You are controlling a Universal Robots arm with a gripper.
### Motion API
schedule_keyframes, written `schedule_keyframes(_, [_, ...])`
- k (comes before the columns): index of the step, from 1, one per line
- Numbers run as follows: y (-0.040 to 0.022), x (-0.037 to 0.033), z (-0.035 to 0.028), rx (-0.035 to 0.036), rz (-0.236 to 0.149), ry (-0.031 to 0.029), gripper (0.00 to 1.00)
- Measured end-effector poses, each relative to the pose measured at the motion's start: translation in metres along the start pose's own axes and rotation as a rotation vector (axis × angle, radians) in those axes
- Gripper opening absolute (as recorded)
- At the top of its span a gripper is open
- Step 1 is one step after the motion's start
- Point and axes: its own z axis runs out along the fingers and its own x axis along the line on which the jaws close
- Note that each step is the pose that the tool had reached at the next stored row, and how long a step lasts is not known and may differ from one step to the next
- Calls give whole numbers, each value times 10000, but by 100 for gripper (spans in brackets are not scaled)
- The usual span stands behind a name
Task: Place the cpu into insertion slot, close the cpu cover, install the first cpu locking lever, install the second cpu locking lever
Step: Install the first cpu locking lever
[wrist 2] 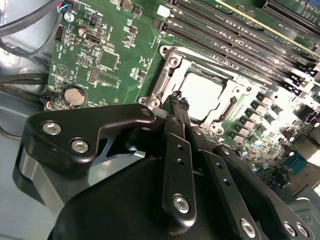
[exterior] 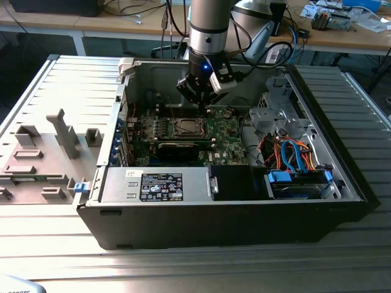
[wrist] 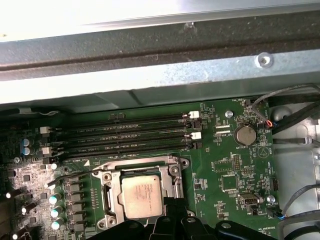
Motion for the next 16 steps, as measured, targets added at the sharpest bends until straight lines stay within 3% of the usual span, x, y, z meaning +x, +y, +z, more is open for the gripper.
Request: schedule_keyframes(16, [0,0,0,-4,-243,-4,11])
